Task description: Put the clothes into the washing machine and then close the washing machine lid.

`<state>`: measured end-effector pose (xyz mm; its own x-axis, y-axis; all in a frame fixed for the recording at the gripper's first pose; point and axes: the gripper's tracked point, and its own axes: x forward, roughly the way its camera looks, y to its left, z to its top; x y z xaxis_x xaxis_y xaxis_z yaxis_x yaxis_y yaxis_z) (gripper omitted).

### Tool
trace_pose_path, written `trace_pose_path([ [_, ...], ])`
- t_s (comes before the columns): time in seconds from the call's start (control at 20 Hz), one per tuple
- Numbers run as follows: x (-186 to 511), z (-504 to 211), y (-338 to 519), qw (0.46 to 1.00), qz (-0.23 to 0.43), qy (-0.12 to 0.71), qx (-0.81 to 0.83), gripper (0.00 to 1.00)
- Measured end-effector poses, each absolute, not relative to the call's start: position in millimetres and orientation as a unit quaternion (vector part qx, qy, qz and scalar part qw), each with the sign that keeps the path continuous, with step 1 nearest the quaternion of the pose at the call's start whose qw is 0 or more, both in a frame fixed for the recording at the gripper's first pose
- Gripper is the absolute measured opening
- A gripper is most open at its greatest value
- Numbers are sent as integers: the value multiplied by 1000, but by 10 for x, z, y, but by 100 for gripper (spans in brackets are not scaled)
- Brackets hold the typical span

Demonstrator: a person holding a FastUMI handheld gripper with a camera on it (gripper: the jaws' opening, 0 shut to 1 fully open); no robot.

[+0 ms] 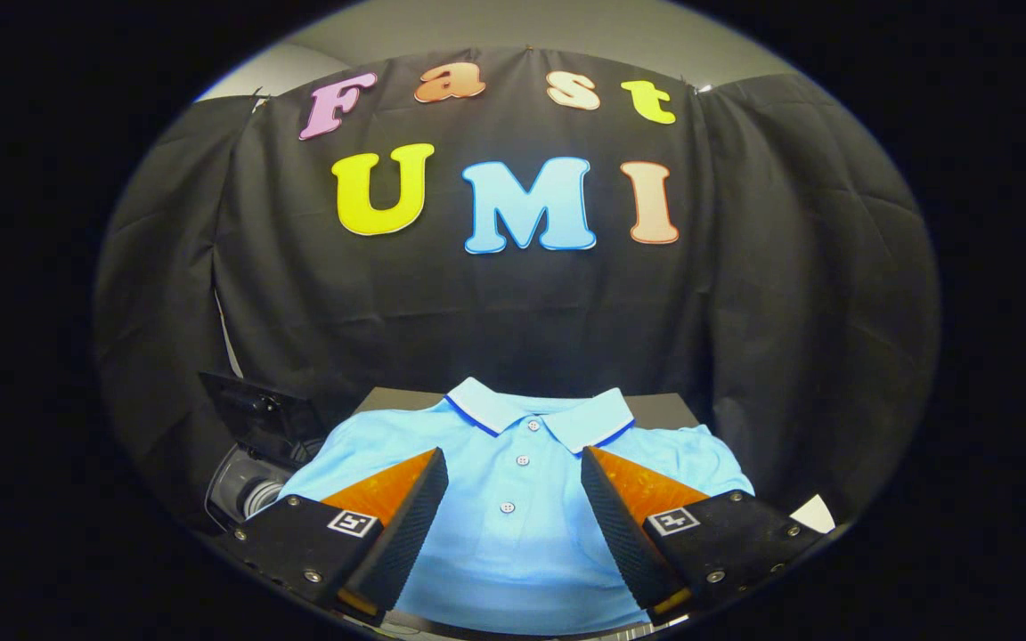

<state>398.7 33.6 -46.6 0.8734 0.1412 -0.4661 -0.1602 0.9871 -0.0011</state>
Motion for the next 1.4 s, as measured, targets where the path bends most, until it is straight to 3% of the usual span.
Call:
trace_pose_path([
  [0.5,4150,-1010,287,936,93,337,-29,94],
  [0.8,4146,-992,326,930,109,349,-35,94],
  [0.9,4143,-979,342,930,111,348,-34,86],
  [1.05,4094,-978,433,930,129,343,-30,53],
  [1.1,4088,-965,450,930,135,341,-25,47],
  [1.15,4082,-960,487,930,140,340,-16,31],
  [1.35,4077,-910,531,929,162,332,5,1],
  [1.4,4063,-889,549,929,168,329,11,0],
])
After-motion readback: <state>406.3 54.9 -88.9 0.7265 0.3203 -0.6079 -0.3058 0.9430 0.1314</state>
